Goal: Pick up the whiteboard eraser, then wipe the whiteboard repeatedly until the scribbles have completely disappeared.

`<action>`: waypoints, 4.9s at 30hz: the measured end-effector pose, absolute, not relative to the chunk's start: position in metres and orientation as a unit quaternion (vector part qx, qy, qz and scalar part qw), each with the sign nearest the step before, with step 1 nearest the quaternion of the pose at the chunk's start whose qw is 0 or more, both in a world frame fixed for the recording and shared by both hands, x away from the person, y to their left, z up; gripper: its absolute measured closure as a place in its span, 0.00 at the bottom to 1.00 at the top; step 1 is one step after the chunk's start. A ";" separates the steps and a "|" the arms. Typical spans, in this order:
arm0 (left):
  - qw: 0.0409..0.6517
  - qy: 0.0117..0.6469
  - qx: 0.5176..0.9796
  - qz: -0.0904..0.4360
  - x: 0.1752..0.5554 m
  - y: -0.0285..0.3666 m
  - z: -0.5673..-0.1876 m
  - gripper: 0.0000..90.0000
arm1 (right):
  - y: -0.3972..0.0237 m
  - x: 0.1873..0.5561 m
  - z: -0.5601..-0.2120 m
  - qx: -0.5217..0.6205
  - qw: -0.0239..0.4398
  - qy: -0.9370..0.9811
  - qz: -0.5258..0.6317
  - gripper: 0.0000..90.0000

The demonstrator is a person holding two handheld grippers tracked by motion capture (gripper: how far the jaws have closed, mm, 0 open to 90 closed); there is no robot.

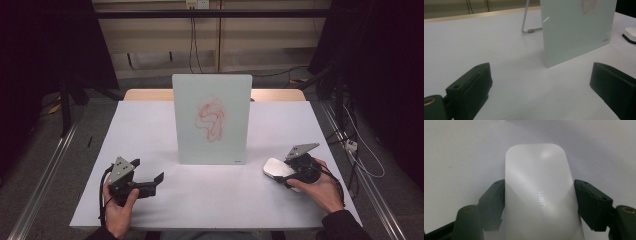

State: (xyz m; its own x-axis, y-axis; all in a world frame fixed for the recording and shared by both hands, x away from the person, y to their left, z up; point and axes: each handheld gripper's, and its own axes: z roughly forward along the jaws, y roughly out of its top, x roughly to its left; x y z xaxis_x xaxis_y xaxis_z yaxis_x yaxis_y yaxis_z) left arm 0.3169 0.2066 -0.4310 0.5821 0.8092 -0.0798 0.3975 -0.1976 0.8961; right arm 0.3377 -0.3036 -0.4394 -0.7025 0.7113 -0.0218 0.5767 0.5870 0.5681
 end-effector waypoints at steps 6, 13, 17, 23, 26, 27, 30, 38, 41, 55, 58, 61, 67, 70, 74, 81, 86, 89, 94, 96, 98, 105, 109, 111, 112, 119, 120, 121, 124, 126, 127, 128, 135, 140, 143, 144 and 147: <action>0.487 0.405 0.744 0.211 0.317 0.207 -0.431 0.04 | -0.303 0.339 -0.439 0.351 0.125 0.891 0.259 0.33; 0.487 0.404 0.745 0.211 0.317 0.207 -0.431 0.04 | -0.300 0.338 -0.437 0.340 0.132 0.898 0.246 0.34; 0.487 0.404 0.745 0.211 0.317 0.206 -0.431 0.04 | -0.300 0.337 -0.436 0.343 0.134 0.896 0.248 0.35; 0.488 0.404 0.745 0.209 0.317 0.206 -0.431 0.04 | -0.304 0.334 -0.432 0.359 0.131 0.884 0.270 0.35; 0.489 0.402 0.744 0.214 0.316 0.206 -0.431 0.04 | -0.305 0.332 -0.430 0.363 0.133 0.878 0.282 0.35; 0.489 0.402 0.743 0.216 0.316 0.206 -0.430 0.04 | -0.305 0.331 -0.429 0.363 0.134 0.877 0.286 0.35; 0.488 0.401 0.745 0.216 0.316 0.206 -0.431 0.04 | -0.304 0.330 -0.427 0.367 0.142 0.870 0.296 0.35; 0.486 0.400 0.747 0.213 0.316 0.208 -0.431 0.04 | -0.305 0.325 -0.426 0.379 0.162 0.853 0.320 0.35; 0.487 0.403 0.746 0.211 0.316 0.208 -0.432 0.04 | -0.305 0.325 -0.425 0.383 0.167 0.849 0.324 0.35; 0.483 0.409 0.746 0.209 0.317 0.210 -0.433 0.04 | -0.294 0.321 -0.418 0.384 0.209 0.820 0.370 0.35; 0.481 0.409 0.747 0.208 0.318 0.209 -0.434 0.04 | -0.292 0.321 -0.418 0.380 0.217 0.819 0.370 0.35; 0.482 0.410 0.746 0.207 0.318 0.209 -0.434 0.04 | -0.291 0.321 -0.418 0.380 0.220 0.819 0.370 0.35; 0.485 0.409 0.743 0.211 0.316 0.210 -0.432 0.04 | -0.288 0.320 -0.416 0.370 0.235 0.812 0.385 0.35; 0.483 0.409 0.747 0.206 0.317 0.209 -0.434 0.04 | -0.286 0.319 -0.414 0.368 0.239 0.809 0.390 0.35; 0.487 0.410 0.744 0.205 0.317 0.212 -0.433 0.04 | -0.283 0.318 -0.412 0.365 0.243 0.806 0.397 0.35; 0.489 0.410 0.742 0.206 0.313 0.210 -0.430 0.04 | -0.271 0.313 -0.412 0.349 0.243 0.806 0.411 0.35; 0.487 0.411 0.743 0.205 0.315 0.208 -0.430 0.05 | -0.261 0.309 -0.411 0.328 0.244 0.811 0.417 0.35; 0.488 0.412 0.742 0.202 0.315 0.208 -0.431 0.05 | -0.257 0.308 -0.409 0.322 0.245 0.813 0.419 0.35; 0.489 0.410 0.744 0.198 0.315 0.208 -0.431 0.05 | -0.242 0.309 -0.404 0.303 0.265 0.810 0.427 0.35; 0.486 0.411 0.746 0.198 0.315 0.209 -0.431 0.05 | -0.239 0.309 -0.404 0.300 0.267 0.810 0.427 0.35; 0.487 0.413 0.744 0.198 0.315 0.209 -0.431 0.05 | -0.229 0.312 -0.401 0.288 0.275 0.811 0.428 0.35; 0.484 0.409 0.748 0.198 0.315 0.208 -0.431 0.05 | -0.210 0.312 -0.394 0.242 0.299 0.809 0.445 0.35; 0.485 0.409 0.748 0.197 0.315 0.209 -0.431 0.05 | -0.201 0.318 -0.391 0.233 0.308 0.811 0.440 0.35; 0.489 0.406 0.747 0.196 0.314 0.208 -0.430 0.05 | -0.198 0.322 -0.390 0.232 0.314 0.812 0.435 0.35; 0.490 0.404 0.748 0.195 0.314 0.208 -0.430 0.05 | -0.196 0.323 -0.390 0.230 0.316 0.812 0.433 0.35; 0.490 0.405 0.748 0.191 0.314 0.208 -0.430 0.05 | -0.182 0.333 -0.379 0.214 0.337 0.804 0.440 0.35; 0.492 0.405 0.747 0.190 0.313 0.208 -0.430 0.05 | -0.180 0.334 -0.376 0.211 0.341 0.804 0.439 0.35; 0.492 0.401 0.749 0.190 0.313 0.207 -0.429 0.05 | -0.178 0.336 -0.375 0.209 0.345 0.804 0.438 0.35; 0.487 0.396 0.755 0.191 0.312 0.205 -0.429 0.05 | -0.173 0.342 -0.371 0.205 0.355 0.803 0.432 0.35; 0.488 0.398 0.753 0.189 0.313 0.205 -0.430 0.05 | -0.169 0.346 -0.371 0.204 0.356 0.804 0.431 0.35; 0.488 0.397 0.754 0.189 0.313 0.205 -0.430 0.05 | -0.167 0.348 -0.371 0.204 0.355 0.804 0.432 0.35; 0.487 0.398 0.754 0.189 0.313 0.206 -0.430 0.05 | -0.164 0.349 -0.370 0.199 0.359 0.804 0.429 0.35; 0.484 0.396 0.758 0.187 0.314 0.205 -0.431 0.05 | -0.151 0.360 -0.359 0.176 0.393 0.802 0.415 0.35; 0.484 0.398 0.758 0.185 0.314 0.206 -0.431 0.05 | -0.144 0.371 -0.352 0.175 0.400 0.801 0.410 0.35; 0.484 0.398 0.757 0.186 0.314 0.206 -0.431 0.05 | -0.138 0.371 -0.353 0.167 0.401 0.803 0.407 0.35; 0.484 0.398 0.757 0.186 0.314 0.206 -0.431 0.05 | -0.137 0.372 -0.352 0.168 0.400 0.802 0.410 0.35; 0.484 0.398 0.758 0.183 0.314 0.205 -0.431 0.05 | -0.132 0.375 -0.348 0.163 0.411 0.798 0.409 0.35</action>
